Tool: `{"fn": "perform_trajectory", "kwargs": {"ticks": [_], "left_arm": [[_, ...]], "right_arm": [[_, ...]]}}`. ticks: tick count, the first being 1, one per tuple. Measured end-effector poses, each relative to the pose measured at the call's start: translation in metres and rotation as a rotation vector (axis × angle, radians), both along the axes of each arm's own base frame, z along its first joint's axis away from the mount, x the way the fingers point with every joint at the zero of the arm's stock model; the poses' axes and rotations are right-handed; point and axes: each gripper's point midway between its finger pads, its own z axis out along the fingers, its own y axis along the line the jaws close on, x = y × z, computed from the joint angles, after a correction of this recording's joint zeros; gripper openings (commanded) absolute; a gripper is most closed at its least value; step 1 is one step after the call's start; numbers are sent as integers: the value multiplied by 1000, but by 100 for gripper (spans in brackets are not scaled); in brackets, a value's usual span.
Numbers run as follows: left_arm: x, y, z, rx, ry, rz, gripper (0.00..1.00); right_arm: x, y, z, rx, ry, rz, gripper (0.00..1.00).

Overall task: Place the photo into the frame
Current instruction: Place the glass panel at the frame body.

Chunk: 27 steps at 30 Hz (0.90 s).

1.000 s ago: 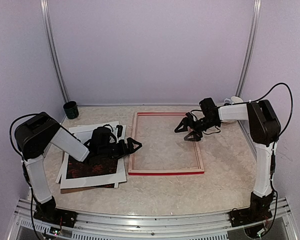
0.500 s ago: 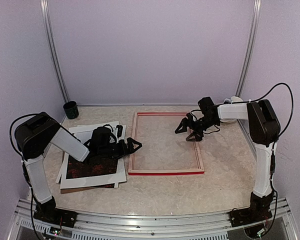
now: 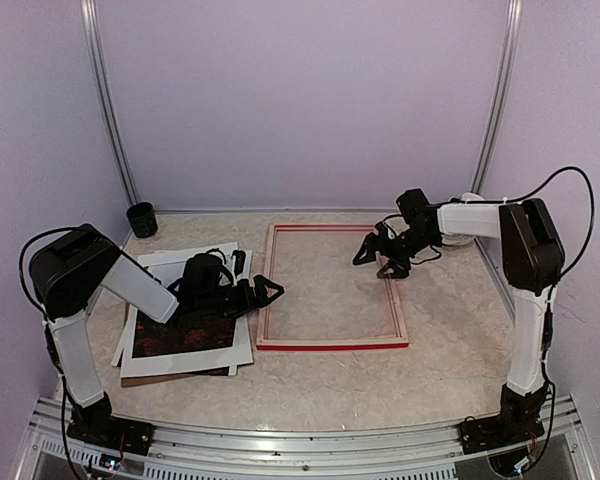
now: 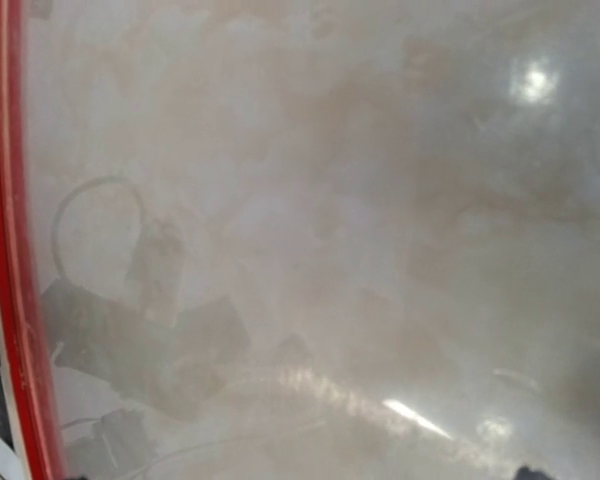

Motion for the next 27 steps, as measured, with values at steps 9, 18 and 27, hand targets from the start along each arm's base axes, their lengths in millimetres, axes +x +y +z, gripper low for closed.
{"fn": "perform_trajectory", "kwargs": {"ticks": [9, 18, 27], "left_arm": [[0, 0, 0, -2, 1, 0, 98], [0, 0, 0, -2, 1, 1, 99], [0, 0, 0, -3, 1, 1, 99]], "right_arm": [[-1, -6, -3, -41, -4, -4, 92], [-2, -14, -1, -87, -17, -10, 92], [-1, -20, 2, -123, -39, -14, 92]]}}
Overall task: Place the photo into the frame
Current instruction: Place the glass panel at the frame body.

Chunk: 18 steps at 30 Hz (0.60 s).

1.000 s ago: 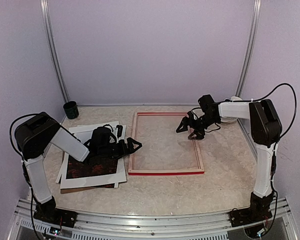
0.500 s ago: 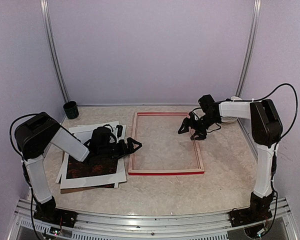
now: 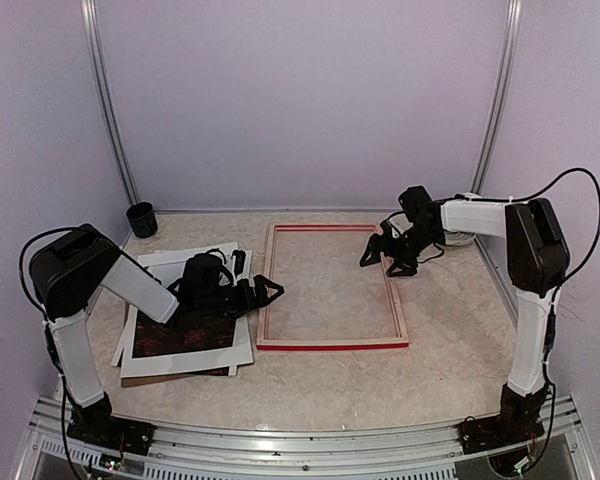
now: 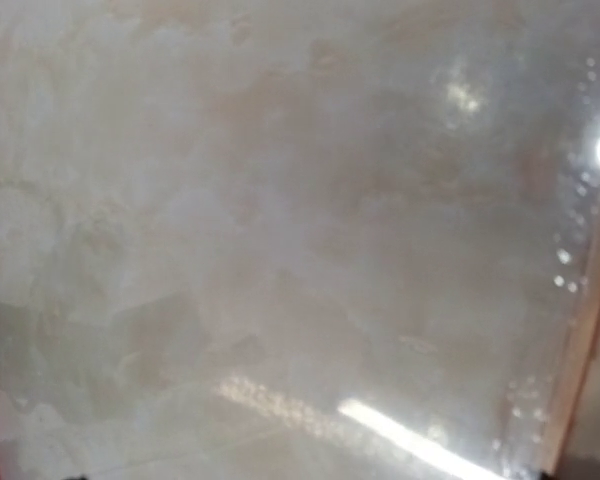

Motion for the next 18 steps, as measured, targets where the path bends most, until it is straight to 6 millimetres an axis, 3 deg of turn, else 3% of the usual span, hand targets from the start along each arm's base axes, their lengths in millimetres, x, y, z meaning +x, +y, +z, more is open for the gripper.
{"fn": "perform_trajectory", "kwargs": {"ticks": [18], "left_arm": [[0, 0, 0, -2, 0, -3, 99]], "right_arm": [[0, -6, 9, -33, -36, 1, 92]]}}
